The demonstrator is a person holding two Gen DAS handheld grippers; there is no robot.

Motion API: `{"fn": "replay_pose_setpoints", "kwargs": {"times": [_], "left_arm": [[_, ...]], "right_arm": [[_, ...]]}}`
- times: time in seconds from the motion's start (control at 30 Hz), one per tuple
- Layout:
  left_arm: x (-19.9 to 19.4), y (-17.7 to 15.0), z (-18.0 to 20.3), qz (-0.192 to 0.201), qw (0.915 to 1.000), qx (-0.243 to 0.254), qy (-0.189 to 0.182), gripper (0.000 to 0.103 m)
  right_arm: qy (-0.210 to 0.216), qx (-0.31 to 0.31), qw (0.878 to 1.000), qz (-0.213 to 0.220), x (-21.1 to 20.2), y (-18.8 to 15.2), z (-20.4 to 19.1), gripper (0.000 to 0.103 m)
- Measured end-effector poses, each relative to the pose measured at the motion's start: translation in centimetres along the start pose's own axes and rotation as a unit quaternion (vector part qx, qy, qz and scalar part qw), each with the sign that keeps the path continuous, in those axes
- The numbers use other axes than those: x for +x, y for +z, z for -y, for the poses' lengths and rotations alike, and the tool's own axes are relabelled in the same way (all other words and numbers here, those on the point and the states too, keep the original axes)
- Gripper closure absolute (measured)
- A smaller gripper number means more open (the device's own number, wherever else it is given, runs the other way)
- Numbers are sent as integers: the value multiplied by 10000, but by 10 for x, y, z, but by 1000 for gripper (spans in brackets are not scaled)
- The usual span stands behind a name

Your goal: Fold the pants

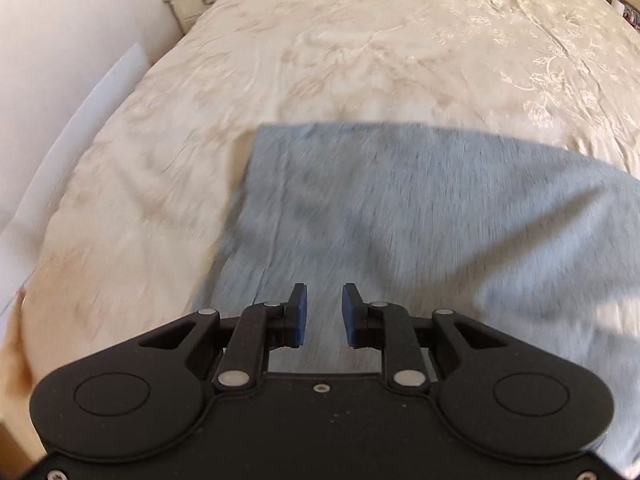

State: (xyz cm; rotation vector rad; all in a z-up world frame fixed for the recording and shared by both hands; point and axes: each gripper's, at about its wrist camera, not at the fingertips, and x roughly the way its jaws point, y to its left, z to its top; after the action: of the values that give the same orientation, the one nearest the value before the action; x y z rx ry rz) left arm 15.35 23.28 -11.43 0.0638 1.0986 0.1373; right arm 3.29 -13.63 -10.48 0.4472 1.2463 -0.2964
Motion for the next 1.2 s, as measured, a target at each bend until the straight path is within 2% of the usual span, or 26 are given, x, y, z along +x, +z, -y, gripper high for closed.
{"fn": "replay_pose_setpoints", "kwargs": {"times": [0.07, 0.17, 0.2, 0.23, 0.3, 0.37, 0.6, 0.77, 0.87, 0.97, 1.1, 1.2], "left_arm": [[26, 20, 18, 47, 9996, 247, -109, 73], [60, 39, 44, -128, 9964, 748, -388, 72], [71, 41, 51, -170, 9948, 930, -367, 71], [82, 42, 56, -185, 9931, 1132, -226, 71], [109, 41, 60, -243, 9867, 1560, 389, 73], [132, 40, 52, -265, 9831, 1677, 690, 74], [133, 41, 54, -135, 9785, 1848, 903, 74], [128, 24, 66, 170, 9642, 2386, 1146, 74], [127, 19, 70, 244, 9580, 2578, 1230, 75], [126, 22, 68, 208, 9620, 2465, 1157, 77], [127, 28, 63, 128, 9683, 2264, 1047, 77], [129, 31, 62, 80, 9707, 2172, 1024, 77]], "right_arm": [[8, -24, 10000, 40, -2, 4, -7, 84], [5, -107, 9999, 48, -2, 7, -16, 83], [-26, -141, 9999, 47, -1, 7, -19, 83], [-67, -171, 9998, 49, 0, 8, -22, 83], [-157, -245, 9995, 91, 4, 10, -25, 83], [-274, -324, 9991, 95, 11, 15, -28, 84], [-527, -619, 9966, 130, 48, 57, -41, 84], [-566, -916, 9937, 326, 81, 93, -63, 82], [-827, -1192, 9891, 235, 110, 105, -67, 82], [-1204, -1431, 9823, 60, 136, 112, -52, 85], [-1107, -970, 9890, 137, 136, 127, -5, 86], [-1560, -706, 9852, 112, 137, 141, 30, 86]]}}
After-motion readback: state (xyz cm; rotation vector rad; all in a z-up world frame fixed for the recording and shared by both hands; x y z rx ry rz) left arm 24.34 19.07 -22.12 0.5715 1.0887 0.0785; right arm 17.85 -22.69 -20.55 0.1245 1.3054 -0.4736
